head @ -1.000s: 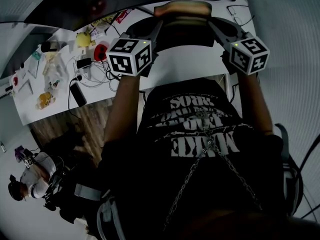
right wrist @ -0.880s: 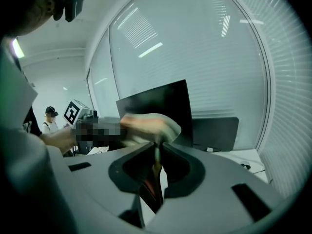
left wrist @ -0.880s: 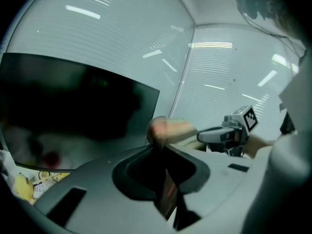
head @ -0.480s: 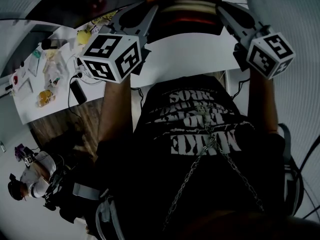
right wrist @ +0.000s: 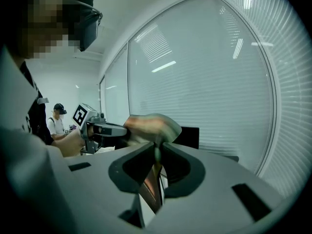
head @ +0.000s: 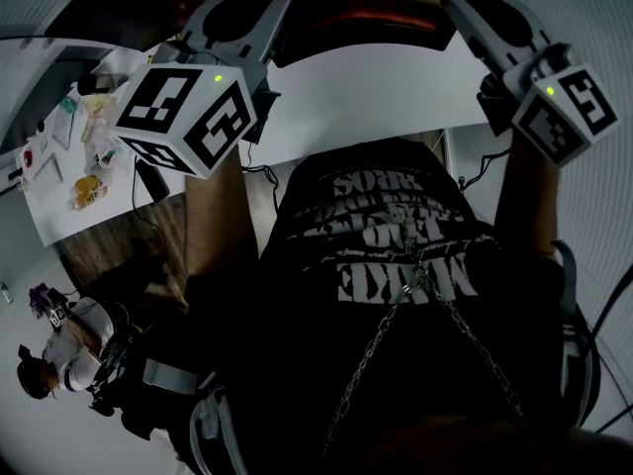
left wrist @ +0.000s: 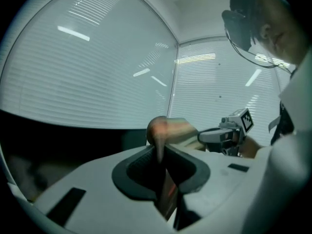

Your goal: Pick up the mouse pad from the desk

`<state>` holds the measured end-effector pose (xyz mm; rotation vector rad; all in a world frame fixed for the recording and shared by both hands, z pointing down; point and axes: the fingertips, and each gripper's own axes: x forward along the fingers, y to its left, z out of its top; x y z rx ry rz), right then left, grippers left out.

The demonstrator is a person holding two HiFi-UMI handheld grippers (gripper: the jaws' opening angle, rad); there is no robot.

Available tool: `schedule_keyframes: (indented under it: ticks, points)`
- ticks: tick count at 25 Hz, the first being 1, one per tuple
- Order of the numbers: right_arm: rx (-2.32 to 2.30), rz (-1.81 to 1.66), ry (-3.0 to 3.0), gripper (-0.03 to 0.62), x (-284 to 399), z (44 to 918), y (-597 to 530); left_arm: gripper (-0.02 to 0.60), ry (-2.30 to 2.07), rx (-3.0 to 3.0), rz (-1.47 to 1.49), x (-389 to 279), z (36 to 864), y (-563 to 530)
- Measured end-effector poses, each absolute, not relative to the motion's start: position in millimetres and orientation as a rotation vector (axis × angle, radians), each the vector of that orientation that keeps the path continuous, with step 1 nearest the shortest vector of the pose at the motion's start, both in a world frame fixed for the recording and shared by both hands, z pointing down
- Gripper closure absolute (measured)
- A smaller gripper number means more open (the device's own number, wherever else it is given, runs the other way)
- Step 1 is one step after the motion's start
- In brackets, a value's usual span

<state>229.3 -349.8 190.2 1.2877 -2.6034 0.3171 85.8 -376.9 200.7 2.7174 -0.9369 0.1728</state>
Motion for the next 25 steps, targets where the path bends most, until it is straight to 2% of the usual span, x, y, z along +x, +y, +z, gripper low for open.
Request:
schedule_keyframes:
  ticks: [12, 25]
  points:
    - [1.211, 0.21, -2.682, 0.548, 214.4, 148.2, -345.3, 0.511, -0.958, 2.78, 0.149, 78.6, 161.7, -372.5]
    - [1.162, 0.337, -2.663, 0.546, 199.3, 188.4, -363.6, 0.51, -1.07, 2.683, 0.235, 56.7, 197.5, -389.8]
